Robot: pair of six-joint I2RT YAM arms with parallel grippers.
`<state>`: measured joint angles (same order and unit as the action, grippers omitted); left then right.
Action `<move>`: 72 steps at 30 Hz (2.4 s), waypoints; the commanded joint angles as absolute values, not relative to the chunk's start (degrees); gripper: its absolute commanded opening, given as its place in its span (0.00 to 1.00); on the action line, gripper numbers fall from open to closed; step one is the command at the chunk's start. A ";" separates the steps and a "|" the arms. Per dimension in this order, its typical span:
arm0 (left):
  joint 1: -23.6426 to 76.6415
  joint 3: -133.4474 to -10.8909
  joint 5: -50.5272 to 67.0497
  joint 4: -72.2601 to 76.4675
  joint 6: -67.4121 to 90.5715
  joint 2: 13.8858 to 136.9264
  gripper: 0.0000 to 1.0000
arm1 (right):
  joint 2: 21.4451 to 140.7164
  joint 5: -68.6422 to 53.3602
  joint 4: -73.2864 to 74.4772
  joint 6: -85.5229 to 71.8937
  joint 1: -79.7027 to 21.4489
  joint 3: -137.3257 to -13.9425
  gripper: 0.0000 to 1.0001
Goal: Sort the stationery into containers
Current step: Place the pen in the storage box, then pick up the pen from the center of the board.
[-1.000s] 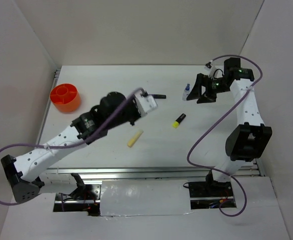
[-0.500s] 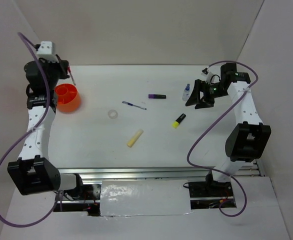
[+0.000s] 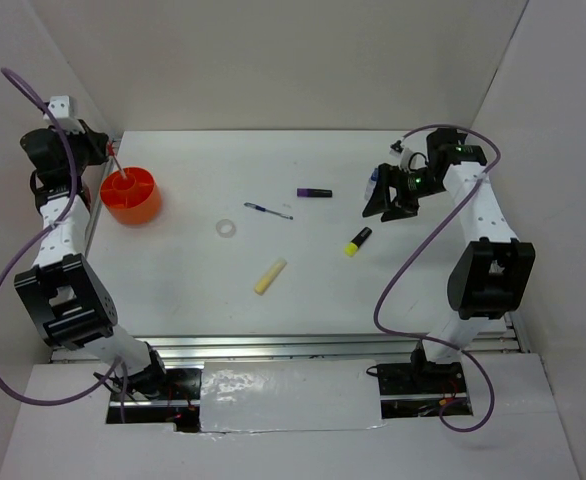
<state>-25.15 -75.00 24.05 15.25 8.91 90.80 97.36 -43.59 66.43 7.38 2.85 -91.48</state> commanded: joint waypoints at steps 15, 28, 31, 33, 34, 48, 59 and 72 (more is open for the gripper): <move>-25.40 -75.50 22.42 22.06 2.28 96.06 0.05 | 99.14 -40.78 63.72 7.73 0.70 -93.69 0.77; -25.58 -71.11 23.91 19.95 2.90 93.87 0.39 | 99.67 -32.53 61.44 7.65 -6.05 -96.41 0.76; -25.75 -70.05 24.26 19.60 2.55 92.90 0.48 | 100.89 -29.28 60.65 7.47 -8.69 -98.96 0.76; -25.75 -69.96 24.78 18.90 2.37 92.11 0.50 | 102.29 -27.61 60.03 7.21 -10.19 -100.89 0.74; -25.75 -70.05 25.05 18.72 2.46 91.94 0.52 | 102.83 -26.90 59.42 7.12 -11.50 -101.68 0.74; -21.54 -71.19 43.50 4.22 -3.25 82.97 0.67 | 125.85 -13.72 57.48 9.14 -26.01 -125.05 0.54; -17.76 -67.85 46.40 -1.48 -1.76 75.94 0.71 | 139.48 -8.53 53.88 7.56 -29.79 -134.21 0.65; -15.12 -65.83 45.62 -2.81 -0.70 73.04 0.72 | 143.70 -7.47 52.03 10.10 -32.07 -135.70 0.62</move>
